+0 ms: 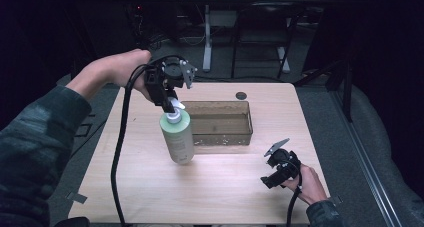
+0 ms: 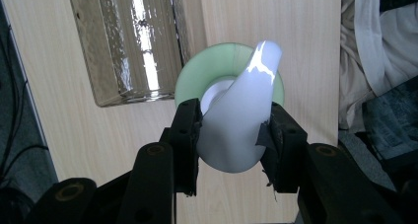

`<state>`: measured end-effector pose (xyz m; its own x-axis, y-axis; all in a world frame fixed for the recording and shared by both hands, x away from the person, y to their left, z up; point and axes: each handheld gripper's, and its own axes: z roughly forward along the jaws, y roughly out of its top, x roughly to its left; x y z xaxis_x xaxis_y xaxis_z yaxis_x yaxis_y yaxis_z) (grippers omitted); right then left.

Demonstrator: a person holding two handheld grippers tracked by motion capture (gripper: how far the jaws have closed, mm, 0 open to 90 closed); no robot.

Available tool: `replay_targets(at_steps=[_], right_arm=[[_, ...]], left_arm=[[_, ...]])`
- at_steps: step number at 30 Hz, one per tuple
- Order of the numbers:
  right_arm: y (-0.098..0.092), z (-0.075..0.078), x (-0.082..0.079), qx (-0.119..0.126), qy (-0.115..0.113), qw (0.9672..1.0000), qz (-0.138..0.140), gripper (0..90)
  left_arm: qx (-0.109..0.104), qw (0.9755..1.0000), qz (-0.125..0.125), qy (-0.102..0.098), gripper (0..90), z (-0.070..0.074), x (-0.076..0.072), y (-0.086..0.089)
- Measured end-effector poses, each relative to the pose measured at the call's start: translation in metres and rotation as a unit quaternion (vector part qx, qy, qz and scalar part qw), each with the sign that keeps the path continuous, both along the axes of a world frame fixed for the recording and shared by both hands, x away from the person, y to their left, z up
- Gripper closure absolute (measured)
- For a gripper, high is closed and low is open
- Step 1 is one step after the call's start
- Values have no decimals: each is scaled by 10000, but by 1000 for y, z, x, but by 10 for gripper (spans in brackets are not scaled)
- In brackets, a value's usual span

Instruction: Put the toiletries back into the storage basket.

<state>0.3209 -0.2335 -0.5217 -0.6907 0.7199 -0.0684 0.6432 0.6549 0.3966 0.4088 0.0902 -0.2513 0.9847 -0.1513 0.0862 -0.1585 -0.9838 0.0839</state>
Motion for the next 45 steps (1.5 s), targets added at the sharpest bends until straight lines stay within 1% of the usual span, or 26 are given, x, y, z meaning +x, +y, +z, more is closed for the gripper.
replay_targets(at_steps=[4,12,14,20,24,25,26,31,35,45], right_arm=[[0,0,0,-16,-12,10000,7,103],[0,0,0,12,7,10000,-4,103],[0,0,0,-17,-7,10000,3,102],[0,0,0,-18,-9,10000,5,102],[0,0,0,-11,-7,10000,4,103],[0,0,0,-11,-8,10000,0,103],[0,0,0,-10,-11,10000,4,103],[-1,0,-1,-4,5,10000,8,102],[-1,0,-1,-1,4,10000,8,103],[-1,-1,-1,-2,8,10000,11,103]], left_arm=[[20,10000,31,12,627,4,2,0],[71,9999,47,-83,627,16,3,-2],[71,9999,57,-80,627,20,4,-3],[62,9998,69,-154,628,32,6,-5],[9,9998,125,-180,628,40,10,-6],[24,9997,132,-187,628,41,11,-6],[12,9997,140,-193,628,42,12,-6],[81,9995,166,-261,628,47,15,-9],[104,9995,192,-248,628,50,18,-12],[73,9989,313,-328,628,60,27,-15]])
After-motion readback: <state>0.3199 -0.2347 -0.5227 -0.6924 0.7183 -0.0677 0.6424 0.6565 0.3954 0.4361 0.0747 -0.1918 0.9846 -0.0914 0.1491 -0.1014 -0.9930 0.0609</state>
